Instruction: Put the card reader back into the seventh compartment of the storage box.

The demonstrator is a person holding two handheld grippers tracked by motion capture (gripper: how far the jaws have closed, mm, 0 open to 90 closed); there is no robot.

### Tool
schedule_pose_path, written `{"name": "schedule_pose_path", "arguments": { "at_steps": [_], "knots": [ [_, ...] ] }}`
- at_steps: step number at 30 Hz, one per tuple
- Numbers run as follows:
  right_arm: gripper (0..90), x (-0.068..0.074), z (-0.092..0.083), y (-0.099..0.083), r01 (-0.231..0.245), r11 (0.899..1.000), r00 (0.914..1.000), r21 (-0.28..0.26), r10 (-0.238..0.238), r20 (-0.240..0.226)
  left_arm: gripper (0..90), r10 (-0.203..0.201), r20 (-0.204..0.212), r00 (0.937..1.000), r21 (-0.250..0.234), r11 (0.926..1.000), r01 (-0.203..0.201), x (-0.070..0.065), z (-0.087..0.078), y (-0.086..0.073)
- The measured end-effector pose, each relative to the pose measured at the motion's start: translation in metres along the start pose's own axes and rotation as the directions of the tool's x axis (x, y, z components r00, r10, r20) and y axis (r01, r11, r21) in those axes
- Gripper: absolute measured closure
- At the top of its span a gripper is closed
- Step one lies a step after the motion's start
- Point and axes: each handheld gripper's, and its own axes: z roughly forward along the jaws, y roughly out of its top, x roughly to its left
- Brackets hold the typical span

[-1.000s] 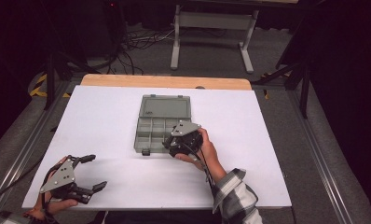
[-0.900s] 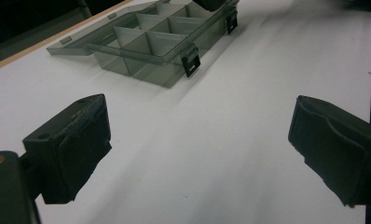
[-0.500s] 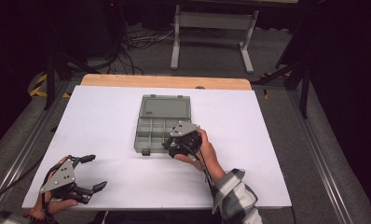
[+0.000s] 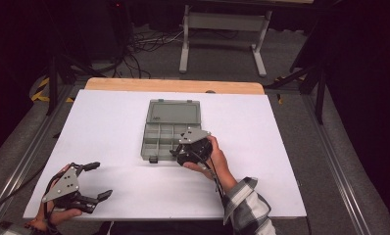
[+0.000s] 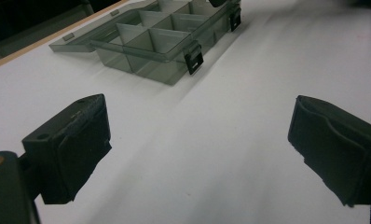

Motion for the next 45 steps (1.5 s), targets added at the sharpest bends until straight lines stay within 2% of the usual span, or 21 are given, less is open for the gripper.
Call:
{"name": "schedule_pose_path", "arguments": {
  "at_steps": [18,32,36,45],
  "knots": [
    [30.8,0.004,-0.015,0.006,0.033,0.997,0.9987,-0.07,-0.03,0.041,6.8,0.003,-0.003,1.0,0.006,1.0,-0.003,-0.001,0.0,0.0],
    [26.1,0.005,-0.028,0.008,0.034,0.992,0.997,-0.123,-0.025,0.073,6.9,0.001,0.0,1.0,0.006,1.0,-0.001,-0.001,0.0,0.0],
    [22.8,0.005,-0.033,0.008,0.026,0.987,0.9966,-0.16,-0.014,0.081,6.9,0.001,0.0,1.0,0.006,1.0,-0.001,0.0,0.0,0.0],
    [18.1,0.007,-0.04,0.01,0.036,0.978,0.9937,-0.208,-0.013,0.112,6.9,0.0,0.001,1.0,0.006,1.0,0.0,-0.001,0.0,0.0]
  ]
}}
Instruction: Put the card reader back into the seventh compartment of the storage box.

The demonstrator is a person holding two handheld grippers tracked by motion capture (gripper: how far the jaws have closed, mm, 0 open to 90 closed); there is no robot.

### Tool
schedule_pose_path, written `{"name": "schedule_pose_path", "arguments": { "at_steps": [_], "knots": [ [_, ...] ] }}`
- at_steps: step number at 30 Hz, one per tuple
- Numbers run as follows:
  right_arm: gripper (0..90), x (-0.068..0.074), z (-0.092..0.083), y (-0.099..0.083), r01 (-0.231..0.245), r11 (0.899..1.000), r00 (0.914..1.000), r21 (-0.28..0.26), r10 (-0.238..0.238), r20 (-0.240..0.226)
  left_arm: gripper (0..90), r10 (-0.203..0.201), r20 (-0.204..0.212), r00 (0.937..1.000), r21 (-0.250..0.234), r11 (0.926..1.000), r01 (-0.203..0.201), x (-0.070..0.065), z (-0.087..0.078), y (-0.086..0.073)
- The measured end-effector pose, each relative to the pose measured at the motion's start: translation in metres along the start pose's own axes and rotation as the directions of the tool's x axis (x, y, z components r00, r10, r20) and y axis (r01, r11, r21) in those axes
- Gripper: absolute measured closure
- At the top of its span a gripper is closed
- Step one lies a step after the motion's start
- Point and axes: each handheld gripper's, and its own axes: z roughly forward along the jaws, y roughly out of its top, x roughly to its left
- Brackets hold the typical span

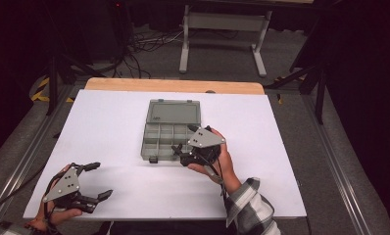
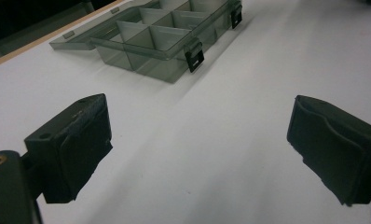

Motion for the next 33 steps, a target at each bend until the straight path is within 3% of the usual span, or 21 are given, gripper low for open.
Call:
{"name": "schedule_pose_path", "arguments": {
  "at_steps": [7,18,24,33],
  "knots": [
    [12.4,0.0,-0.002,0.0,-0.01,1.0,0.9991,-0.007,0.01,0.042,6.9,-0.001,0.003,1.0,0.0,1.0,0.001,0.0,0.0,0.0],
    [9.6,-0.001,-0.008,0.0,-0.031,0.999,0.9982,-0.011,0.032,0.05,6.8,-0.005,0.003,1.0,-0.002,1.0,0.005,0.001,0.0,0.0],
    [10.1,0.002,-0.02,0.002,-0.008,0.999,0.9979,-0.033,0.01,0.064,6.8,-0.003,-0.002,1.0,-0.008,1.0,0.003,0.0,-0.001,0.0],
    [10.1,0.0,-0.036,-0.001,-0.018,0.999,0.9968,-0.043,0.022,0.078,6.6,-0.002,-0.01,0.9999,-0.016,0.9999,0.002,0.0,-0.002,0.001]
  ]
}}
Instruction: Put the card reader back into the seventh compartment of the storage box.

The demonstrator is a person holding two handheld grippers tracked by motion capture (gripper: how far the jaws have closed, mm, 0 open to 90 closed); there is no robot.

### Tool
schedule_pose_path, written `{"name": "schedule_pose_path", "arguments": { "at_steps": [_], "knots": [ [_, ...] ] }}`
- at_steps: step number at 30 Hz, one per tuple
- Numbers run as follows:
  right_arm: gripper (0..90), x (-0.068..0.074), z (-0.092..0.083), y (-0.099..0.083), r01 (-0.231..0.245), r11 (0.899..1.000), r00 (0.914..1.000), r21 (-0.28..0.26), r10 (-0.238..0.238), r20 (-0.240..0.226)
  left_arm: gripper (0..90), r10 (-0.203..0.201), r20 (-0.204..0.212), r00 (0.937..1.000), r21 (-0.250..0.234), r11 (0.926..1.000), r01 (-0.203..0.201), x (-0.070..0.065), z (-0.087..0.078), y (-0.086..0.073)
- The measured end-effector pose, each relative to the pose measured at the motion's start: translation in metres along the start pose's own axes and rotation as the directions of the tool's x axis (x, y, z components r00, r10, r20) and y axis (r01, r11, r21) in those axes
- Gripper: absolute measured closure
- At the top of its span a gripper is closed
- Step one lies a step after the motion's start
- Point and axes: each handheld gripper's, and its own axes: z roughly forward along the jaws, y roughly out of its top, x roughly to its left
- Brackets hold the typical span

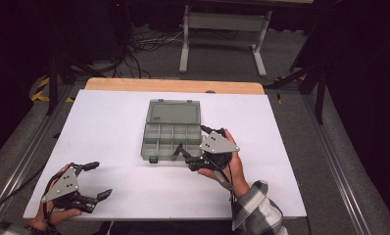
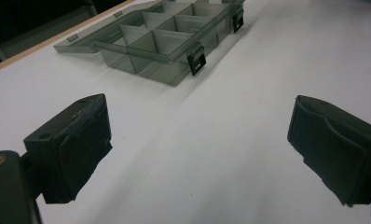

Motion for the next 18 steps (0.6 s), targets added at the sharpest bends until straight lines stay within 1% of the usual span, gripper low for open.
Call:
{"name": "schedule_pose_path", "arguments": {
  "at_steps": [4,6,10,15,18],
  "knots": [
    [10.1,-0.001,-0.008,-0.003,-0.003,1.0,1.0,-0.002,0.003,0.005,6.6,0.0,0.002,1.0,-0.002,1.0,0.0,0.0,0.0,0.0],
    [10.1,-0.002,-0.013,-0.005,0.004,1.0,1.0,0.0,-0.004,0.007,6.5,0.003,0.004,1.0,0.002,1.0,-0.003,0.0,0.0,0.0],
    [10.1,-0.002,-0.018,-0.01,0.004,1.0,1.0,0.01,-0.004,0.006,6.5,0.002,0.003,1.0,0.002,1.0,-0.002,0.0,0.0,0.0],
    [9.9,0.002,-0.027,-0.016,0.029,0.999,0.9995,0.021,-0.029,0.013,6.5,0.005,0.0,1.0,0.002,1.0,-0.005,0.0,-0.001,0.0],
    [9.9,0.003,-0.031,-0.019,0.028,0.999,0.9996,0.019,-0.028,0.007,6.5,0.003,0.001,1.0,0.0,1.0,-0.003,0.0,-0.001,0.0]
  ]
}}
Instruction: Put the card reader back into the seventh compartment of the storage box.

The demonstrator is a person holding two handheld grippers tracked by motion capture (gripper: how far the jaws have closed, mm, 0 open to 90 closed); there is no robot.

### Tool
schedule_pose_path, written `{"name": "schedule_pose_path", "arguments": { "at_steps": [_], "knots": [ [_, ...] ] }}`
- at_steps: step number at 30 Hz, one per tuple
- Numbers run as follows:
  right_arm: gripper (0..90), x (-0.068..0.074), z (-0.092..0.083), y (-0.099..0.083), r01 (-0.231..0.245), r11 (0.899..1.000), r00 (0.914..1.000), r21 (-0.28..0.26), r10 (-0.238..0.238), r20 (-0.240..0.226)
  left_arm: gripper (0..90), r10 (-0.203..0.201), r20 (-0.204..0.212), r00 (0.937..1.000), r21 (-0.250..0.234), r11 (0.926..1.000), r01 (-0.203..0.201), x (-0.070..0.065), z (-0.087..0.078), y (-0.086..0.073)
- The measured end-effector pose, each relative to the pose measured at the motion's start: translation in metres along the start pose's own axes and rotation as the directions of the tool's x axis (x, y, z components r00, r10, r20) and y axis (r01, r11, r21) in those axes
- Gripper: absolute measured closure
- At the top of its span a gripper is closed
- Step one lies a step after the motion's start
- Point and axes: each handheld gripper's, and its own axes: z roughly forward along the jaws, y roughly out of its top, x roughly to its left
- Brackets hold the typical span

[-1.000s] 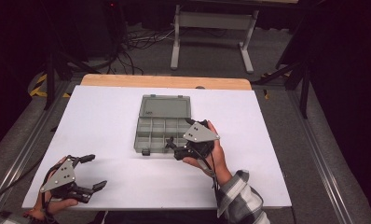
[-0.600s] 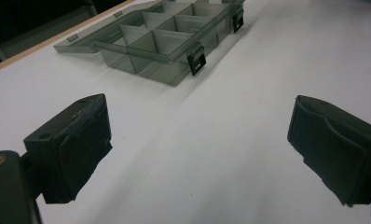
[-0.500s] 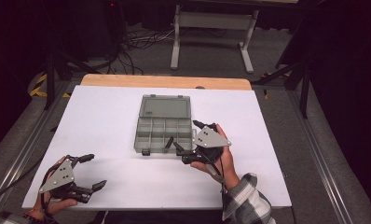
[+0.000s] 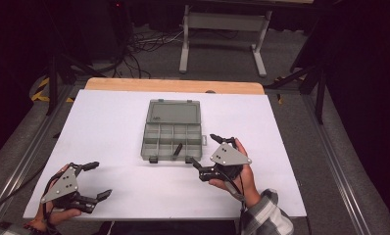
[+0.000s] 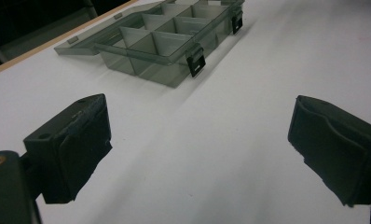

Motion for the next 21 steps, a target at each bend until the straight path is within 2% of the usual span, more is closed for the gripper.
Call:
{"name": "schedule_pose_path", "arguments": {
  "at_steps": [3,7,10,21],
  "knots": [
    [10.8,0.001,-0.008,-0.004,0.002,1.0,1.0,-0.024,-0.002,0.009,6.5,-0.002,0.0,1.0,0.0,1.0,0.002,0.0,0.001,0.0],
    [10.8,0.004,-0.014,-0.007,-0.003,1.0,1.0,-0.027,0.003,0.006,6.6,-0.001,-0.001,1.0,0.0,1.0,0.001,-0.001,-0.001,0.0],
    [10.7,0.006,-0.018,-0.01,0.01,1.0,0.9999,-0.014,-0.01,0.012,6.5,-0.001,0.001,1.0,0.001,1.0,0.001,0.0,-0.001,-0.001],
    [10.7,0.005,-0.029,-0.028,-0.009,1.0,0.9998,0.026,0.008,0.018,6.5,-0.002,0.002,1.0,0.004,1.0,0.002,0.0,0.001,0.0]
  ]
}}
